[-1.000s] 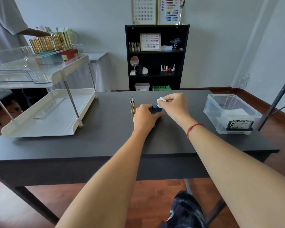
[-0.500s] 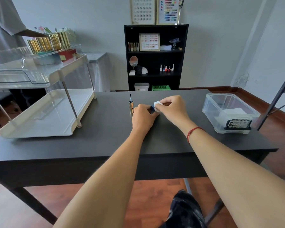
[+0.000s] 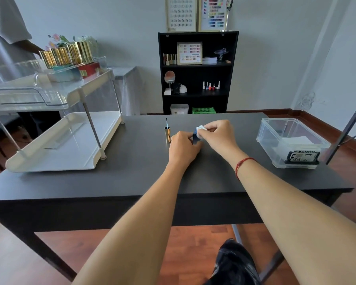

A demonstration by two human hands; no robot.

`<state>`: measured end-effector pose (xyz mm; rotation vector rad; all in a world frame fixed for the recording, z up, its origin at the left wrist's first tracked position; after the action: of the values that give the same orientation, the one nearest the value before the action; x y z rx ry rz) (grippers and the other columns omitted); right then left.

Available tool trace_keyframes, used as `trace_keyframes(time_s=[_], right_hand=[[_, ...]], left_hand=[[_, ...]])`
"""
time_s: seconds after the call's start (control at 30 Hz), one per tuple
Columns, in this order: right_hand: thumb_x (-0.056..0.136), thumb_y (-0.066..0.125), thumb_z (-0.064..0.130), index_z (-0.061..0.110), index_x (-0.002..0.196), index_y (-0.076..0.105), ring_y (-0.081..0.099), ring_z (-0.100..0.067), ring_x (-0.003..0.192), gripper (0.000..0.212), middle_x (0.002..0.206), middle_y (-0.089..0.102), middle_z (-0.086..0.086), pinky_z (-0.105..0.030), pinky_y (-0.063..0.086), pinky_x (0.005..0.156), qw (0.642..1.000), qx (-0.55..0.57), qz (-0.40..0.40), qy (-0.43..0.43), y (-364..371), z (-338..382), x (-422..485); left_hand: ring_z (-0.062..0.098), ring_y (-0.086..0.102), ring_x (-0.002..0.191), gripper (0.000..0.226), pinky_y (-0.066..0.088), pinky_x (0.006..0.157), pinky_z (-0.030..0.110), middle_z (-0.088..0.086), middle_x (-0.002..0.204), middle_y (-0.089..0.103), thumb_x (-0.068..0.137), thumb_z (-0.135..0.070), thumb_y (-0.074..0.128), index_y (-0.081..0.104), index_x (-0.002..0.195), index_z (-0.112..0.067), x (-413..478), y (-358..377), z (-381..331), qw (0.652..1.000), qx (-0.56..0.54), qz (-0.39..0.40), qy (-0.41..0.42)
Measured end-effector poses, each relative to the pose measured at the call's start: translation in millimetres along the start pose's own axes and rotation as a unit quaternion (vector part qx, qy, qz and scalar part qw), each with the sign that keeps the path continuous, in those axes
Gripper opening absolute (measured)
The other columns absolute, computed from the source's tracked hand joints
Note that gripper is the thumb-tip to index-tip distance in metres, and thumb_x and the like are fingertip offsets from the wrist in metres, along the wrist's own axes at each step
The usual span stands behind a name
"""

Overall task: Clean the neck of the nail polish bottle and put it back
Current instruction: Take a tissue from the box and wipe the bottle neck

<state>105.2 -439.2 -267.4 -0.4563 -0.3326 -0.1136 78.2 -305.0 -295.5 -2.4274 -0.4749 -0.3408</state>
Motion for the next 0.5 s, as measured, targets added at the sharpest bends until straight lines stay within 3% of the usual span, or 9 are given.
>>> trace_keyframes(time_s=[0.13, 0.23, 0.3, 0.4, 0.5], right_hand=[[0.076, 0.073, 0.018, 0.012, 0.082, 0.077, 0.060, -0.004, 0.064, 0.009, 0.068, 0.067, 0.005, -0.017, 0.044, 0.054, 1.000, -0.003, 0.030, -0.003, 1.4, -0.7, -0.6], [0.076, 0.071, 0.020, 0.013, 0.077, 0.076, 0.062, -0.007, 0.069, 0.009, 0.072, 0.070, 0.003, -0.017, 0.047, 0.057, 1.000, 0.011, 0.030, -0.001, -5.2, -3.8, 1.6], [0.078, 0.070, 0.022, 0.014, 0.071, 0.073, 0.060, -0.005, 0.067, 0.011, 0.069, 0.067, 0.008, -0.015, 0.045, 0.057, 1.000, 0.029, 0.006, 0.006, -13.3, -6.7, 3.1], [0.082, 0.069, 0.025, 0.018, 0.072, 0.072, 0.058, -0.004, 0.065, 0.013, 0.067, 0.064, 0.012, -0.014, 0.043, 0.056, 1.000, 0.030, 0.007, 0.005, -16.0, -7.8, 4.8], [0.084, 0.068, 0.025, 0.013, 0.088, 0.075, 0.059, -0.003, 0.071, 0.015, 0.075, 0.067, 0.009, -0.014, 0.042, 0.057, 1.000, 0.023, 0.019, 0.001, -13.3, -5.6, 7.3]], left_hand=[[0.014, 0.051, 0.056, 0.019, 0.044, 0.053, 0.025, 0.007, 0.069, 0.064, 0.085, -0.022, 0.069, 0.074, 0.099, -0.010, 2.8, -0.9, 2.1, 1.000, -0.001, -0.004, -0.001], [0.017, 0.060, 0.079, 0.039, 0.053, 0.073, 0.031, 0.003, 0.087, 0.066, 0.081, -0.032, 0.074, 0.065, 0.112, -0.010, 1.8, -0.2, 8.5, 0.999, -0.005, -0.006, -0.033], [0.017, 0.058, 0.093, 0.056, 0.049, 0.082, 0.031, -0.003, 0.094, 0.060, 0.080, -0.039, 0.073, 0.054, 0.125, -0.013, 2.1, 2.3, 9.8, 0.999, 0.019, 0.006, -0.041], [0.025, 0.053, 0.115, 0.073, 0.041, 0.101, 0.039, 0.004, 0.117, 0.058, 0.083, -0.042, 0.062, 0.034, 0.145, -0.016, 5.3, 10.3, 6.5, 0.994, 0.093, 0.044, -0.035], [0.029, 0.053, 0.116, 0.056, 0.036, 0.101, 0.040, 0.009, 0.121, 0.055, 0.088, -0.040, 0.054, 0.043, 0.139, -0.020, 5.6, 14.5, 3.8, 0.989, 0.133, 0.063, -0.032]])
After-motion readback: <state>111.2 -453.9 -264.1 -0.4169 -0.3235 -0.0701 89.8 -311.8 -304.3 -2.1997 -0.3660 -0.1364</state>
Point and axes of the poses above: each hand's wrist, its own x-axis towards the middle knuckle, its own y-axis out of the palm, z = x × y, the point moved 9 cm from there along x, towards the middle knuckle
